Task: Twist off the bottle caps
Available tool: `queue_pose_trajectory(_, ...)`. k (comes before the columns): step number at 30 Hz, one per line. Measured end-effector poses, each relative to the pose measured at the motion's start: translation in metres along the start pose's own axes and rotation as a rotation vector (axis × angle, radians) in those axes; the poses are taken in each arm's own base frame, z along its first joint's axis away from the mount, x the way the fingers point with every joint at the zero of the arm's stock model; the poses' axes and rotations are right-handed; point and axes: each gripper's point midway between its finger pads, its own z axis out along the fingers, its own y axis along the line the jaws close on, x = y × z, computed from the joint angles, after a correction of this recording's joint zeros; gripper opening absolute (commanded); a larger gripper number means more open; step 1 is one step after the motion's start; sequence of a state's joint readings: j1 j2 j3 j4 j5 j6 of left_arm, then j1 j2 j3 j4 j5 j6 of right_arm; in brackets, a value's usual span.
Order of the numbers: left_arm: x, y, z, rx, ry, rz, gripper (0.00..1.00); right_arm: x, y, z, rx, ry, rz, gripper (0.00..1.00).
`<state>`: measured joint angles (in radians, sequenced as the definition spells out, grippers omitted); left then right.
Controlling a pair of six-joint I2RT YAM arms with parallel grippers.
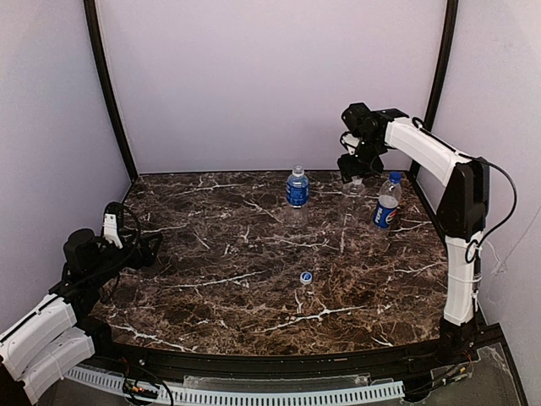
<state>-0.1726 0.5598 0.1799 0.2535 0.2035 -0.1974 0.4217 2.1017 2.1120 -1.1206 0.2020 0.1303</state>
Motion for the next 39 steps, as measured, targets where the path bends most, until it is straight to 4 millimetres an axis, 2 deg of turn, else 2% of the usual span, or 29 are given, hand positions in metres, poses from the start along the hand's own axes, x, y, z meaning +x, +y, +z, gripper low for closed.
queue_pose_trajectory(3, 0.000, 0.000, 0.000, 0.001, 0.000, 0.000, 0.99, -0.001, -0.001, -0.001, 0.001, -0.002, 0.001, 0.56)
queue_pose_trajectory(7, 0.000, -0.001, 0.000, 0.003, 0.000, 0.000, 0.99, 0.000, -0.002, -0.001, 0.003, 0.000, 0.008, 0.52)
queue_pose_trajectory(10, 0.000, -0.001, 0.000, 0.003, 0.000, 0.000, 0.99, 0.000, -0.002, -0.001, 0.004, 0.000, 0.008, 0.35)
queue_pose_trajectory(14, 0.000, -0.001, 0.000, 0.004, 0.000, 0.000, 0.99, -0.002, -0.003, -0.001, 0.004, -0.008, 0.012, 0.00)
queue_pose_trajectory(21, 0.001, -0.004, 0.000, 0.023, 0.004, 0.004, 0.99, -0.003, -0.005, -0.005, 0.012, -0.010, 0.007, 0.00)
queue_pose_trajectory(24, 0.001, -0.007, 0.000, 0.042, 0.008, 0.021, 0.99, -0.014, -0.009, -0.021, 0.029, -0.061, 0.010, 0.00)
queue_pose_trajectory(25, 0.000, -0.009, -0.001, 0.048, 0.011, 0.029, 0.99, -0.021, -0.009, -0.030, 0.032, -0.099, 0.005, 0.00)
queue_pose_trajectory(27, -0.008, -0.014, -0.002, 0.072, 0.005, 0.063, 0.99, -0.043, -0.013, -0.063, 0.051, -0.232, -0.008, 0.00)
queue_pose_trajectory(30, -0.031, -0.027, -0.004, 0.120, -0.033, 0.153, 0.99, -0.082, 0.004, -0.140, 0.072, -0.540, -0.073, 0.00)
queue_pose_trajectory(32, -0.050, -0.038, -0.006, 0.156, -0.062, 0.240, 0.99, -0.100, 0.042, -0.209, 0.026, -0.783, -0.149, 0.00)
queue_pose_trajectory(33, -0.060, -0.044, -0.008, 0.173, -0.074, 0.283, 0.99, -0.104, 0.059, -0.233, -0.009, -0.861, -0.175, 0.00)
queue_pose_trajectory(35, -0.076, -0.055, -0.010, 0.204, -0.092, 0.380, 0.99, -0.108, 0.110, -0.292, -0.150, -1.041, -0.238, 0.00)
queue_pose_trajectory(37, -0.091, -0.066, -0.012, 0.226, -0.108, 0.488, 0.99, -0.108, 0.155, -0.328, -0.306, -1.142, -0.290, 0.00)
queue_pose_trajectory(39, -0.101, -0.071, -0.014, 0.234, -0.110, 0.575, 0.99, -0.107, 0.191, -0.344, -0.448, -1.187, -0.327, 0.00)
